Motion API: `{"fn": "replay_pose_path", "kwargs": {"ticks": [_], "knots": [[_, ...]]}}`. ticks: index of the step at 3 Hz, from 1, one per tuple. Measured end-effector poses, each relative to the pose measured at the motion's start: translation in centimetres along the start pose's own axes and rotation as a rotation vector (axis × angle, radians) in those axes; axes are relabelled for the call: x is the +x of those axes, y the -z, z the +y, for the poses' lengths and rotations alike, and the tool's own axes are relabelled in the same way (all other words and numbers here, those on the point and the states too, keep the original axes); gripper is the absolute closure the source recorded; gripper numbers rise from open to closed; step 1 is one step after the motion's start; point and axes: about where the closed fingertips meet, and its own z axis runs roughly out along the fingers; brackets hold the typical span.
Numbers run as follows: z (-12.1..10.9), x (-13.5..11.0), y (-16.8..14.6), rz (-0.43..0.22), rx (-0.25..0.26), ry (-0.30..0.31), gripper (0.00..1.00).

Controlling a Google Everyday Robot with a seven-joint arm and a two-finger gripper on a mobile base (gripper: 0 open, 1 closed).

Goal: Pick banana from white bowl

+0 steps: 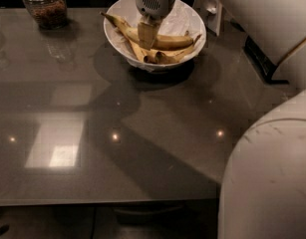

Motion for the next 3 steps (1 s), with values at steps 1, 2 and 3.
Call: {"fn": "replay_pose_path", "kwargs": {"ticks": [1, 2, 3], "knots": [[0.6, 0.9, 0.9, 0.027, -0.005, -0.004, 1.0], [1.4, 1.6, 1.4, -0.024, -0.031, -0.021, 1.0], [3.1, 2.0, 2.6, -0.177, -0.087, -0.044, 1.0]]}}
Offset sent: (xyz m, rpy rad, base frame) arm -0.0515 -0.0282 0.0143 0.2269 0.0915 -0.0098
